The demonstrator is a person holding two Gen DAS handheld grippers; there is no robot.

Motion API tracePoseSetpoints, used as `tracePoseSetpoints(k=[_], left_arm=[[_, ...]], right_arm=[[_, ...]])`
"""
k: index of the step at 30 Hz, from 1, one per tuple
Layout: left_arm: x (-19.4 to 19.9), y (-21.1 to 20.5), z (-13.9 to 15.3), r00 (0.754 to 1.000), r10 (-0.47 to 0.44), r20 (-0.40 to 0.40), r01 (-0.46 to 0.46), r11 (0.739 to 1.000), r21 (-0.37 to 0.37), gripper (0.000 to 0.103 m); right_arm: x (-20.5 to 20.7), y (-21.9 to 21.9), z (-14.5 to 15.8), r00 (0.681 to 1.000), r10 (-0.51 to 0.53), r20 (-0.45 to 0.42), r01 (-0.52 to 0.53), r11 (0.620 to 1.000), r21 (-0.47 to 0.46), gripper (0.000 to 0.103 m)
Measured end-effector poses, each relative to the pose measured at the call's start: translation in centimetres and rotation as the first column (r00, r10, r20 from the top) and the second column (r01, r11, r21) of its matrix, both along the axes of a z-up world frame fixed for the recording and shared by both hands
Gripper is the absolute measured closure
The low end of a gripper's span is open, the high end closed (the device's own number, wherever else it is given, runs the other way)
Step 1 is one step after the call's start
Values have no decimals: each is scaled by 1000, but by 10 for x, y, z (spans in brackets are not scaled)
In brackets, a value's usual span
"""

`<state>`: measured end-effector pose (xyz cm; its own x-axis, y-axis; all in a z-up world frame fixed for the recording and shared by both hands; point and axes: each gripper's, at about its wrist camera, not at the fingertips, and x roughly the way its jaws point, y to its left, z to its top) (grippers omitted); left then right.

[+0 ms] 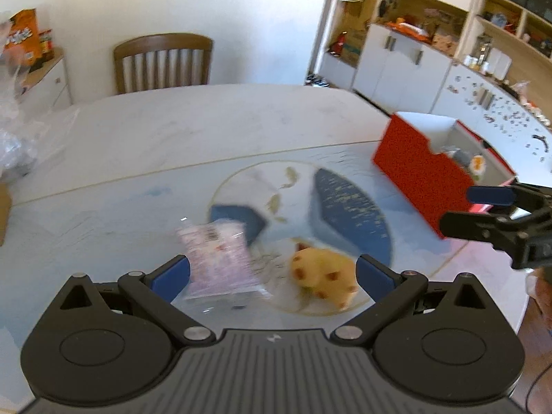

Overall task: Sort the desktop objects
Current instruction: 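Grasp the pink-white snack bag with the left gripper while the right grasps the yellow plush toy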

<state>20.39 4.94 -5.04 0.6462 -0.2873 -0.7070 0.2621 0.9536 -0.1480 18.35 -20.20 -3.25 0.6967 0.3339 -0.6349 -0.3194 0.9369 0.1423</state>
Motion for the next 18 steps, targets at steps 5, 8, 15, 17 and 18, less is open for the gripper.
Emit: tracePoseSetpoints(k=[5,8,15,17,18], left_arm=[[15,11,-12,999,46,-13,-46,999,21,0],[26,17,-22,997,70,-32,-69,997,17,0],[49,16,-45,994,89,-66,-87,995,39,0],[53,13,-50,994,91,-65,-87,995,57,0],[55,12,-53,993,95,-65,-90,994,68,0]], right_arm=[[7,20,-17,999,32,-29,-32,999,-10,0],[10,31,-28,997,54,-51,-55,998,-12,0],[19,57,-51,990,109,-91,-113,993,-38,1],[22,62,-58,987,119,-105,-124,991,-44,3],[24,65,-61,986,122,-111,-128,991,-49,3]])
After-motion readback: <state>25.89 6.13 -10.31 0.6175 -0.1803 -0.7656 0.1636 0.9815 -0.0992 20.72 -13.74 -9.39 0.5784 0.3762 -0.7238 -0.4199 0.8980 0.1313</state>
